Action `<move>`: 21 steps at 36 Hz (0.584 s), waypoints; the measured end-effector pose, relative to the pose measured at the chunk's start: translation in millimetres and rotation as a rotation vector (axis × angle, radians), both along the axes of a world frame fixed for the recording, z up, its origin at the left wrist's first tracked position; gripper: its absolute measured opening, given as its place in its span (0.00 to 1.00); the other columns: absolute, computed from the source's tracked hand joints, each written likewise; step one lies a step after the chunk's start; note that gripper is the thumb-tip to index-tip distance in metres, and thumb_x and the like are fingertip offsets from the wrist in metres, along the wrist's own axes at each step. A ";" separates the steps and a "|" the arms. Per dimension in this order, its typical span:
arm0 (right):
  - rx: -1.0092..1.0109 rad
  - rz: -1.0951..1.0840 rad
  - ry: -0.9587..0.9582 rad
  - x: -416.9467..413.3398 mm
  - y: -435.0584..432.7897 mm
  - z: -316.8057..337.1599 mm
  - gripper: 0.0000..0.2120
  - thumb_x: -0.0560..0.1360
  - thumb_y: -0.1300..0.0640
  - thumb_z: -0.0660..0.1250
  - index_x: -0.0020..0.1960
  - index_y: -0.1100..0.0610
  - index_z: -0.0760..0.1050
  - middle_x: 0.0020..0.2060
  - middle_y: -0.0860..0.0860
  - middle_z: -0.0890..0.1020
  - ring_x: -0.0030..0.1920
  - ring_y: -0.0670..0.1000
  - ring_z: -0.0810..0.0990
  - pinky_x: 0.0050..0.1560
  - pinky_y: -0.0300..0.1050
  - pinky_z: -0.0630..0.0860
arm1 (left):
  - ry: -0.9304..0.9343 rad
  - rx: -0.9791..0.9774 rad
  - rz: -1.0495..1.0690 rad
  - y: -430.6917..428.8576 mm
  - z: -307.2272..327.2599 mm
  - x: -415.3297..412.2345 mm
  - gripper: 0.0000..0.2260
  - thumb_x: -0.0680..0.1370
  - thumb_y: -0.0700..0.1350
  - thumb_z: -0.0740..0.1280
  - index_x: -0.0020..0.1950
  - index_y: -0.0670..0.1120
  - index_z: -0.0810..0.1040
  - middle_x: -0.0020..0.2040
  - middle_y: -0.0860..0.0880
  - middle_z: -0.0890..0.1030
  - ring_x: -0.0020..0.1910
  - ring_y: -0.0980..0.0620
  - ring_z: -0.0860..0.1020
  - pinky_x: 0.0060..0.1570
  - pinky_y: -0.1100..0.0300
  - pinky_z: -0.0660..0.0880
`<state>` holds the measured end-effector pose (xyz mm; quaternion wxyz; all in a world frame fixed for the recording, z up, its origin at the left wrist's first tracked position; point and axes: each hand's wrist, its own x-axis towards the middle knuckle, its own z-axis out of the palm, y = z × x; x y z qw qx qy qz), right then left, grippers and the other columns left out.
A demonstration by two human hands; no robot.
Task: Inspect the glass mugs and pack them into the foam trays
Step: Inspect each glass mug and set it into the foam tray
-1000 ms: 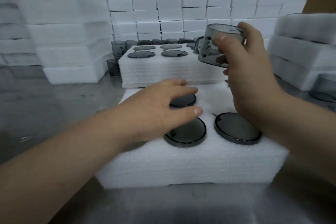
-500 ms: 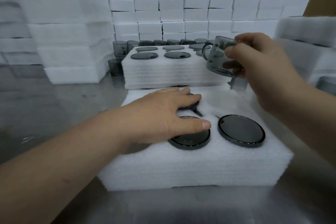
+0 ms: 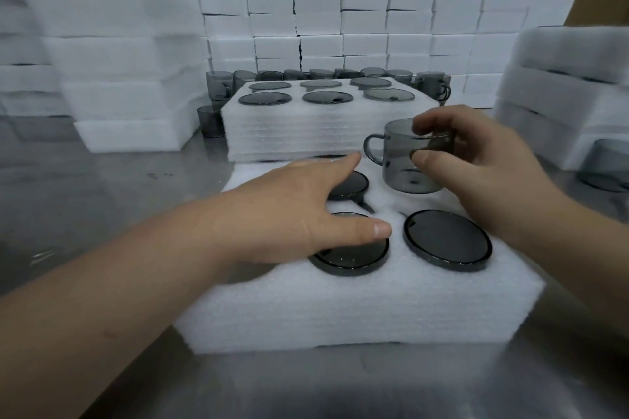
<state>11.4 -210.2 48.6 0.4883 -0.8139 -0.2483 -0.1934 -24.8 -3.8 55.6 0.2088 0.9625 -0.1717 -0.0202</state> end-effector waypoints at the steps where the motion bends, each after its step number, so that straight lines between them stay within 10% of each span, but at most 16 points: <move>1: -0.009 -0.008 0.008 1.0 0.3 -0.6 0.11 0.62 0.46 0.67 0.43 0.36 0.74 0.39 0.30 0.79 0.41 0.36 0.79 0.44 0.28 0.71 | 0.000 -0.005 -0.008 -0.2 0.9 -0.7 0.53 0.53 0.81 0.55 0.75 0.63 0.46 0.74 0.66 0.53 0.65 0.71 0.52 0.59 0.74 0.49; 21: -0.313 -0.154 -0.051 -8.5 -0.8 6.6 0.11 0.63 0.44 0.63 0.45 0.38 0.73 0.52 0.32 0.74 0.52 0.37 0.73 0.53 0.35 0.67 | 0.012 -0.040 -0.009 -3.6 4.3 -5.6 0.51 0.53 0.75 0.53 0.74 0.63 0.47 0.74 0.64 0.54 0.71 0.66 0.52 0.63 0.70 0.49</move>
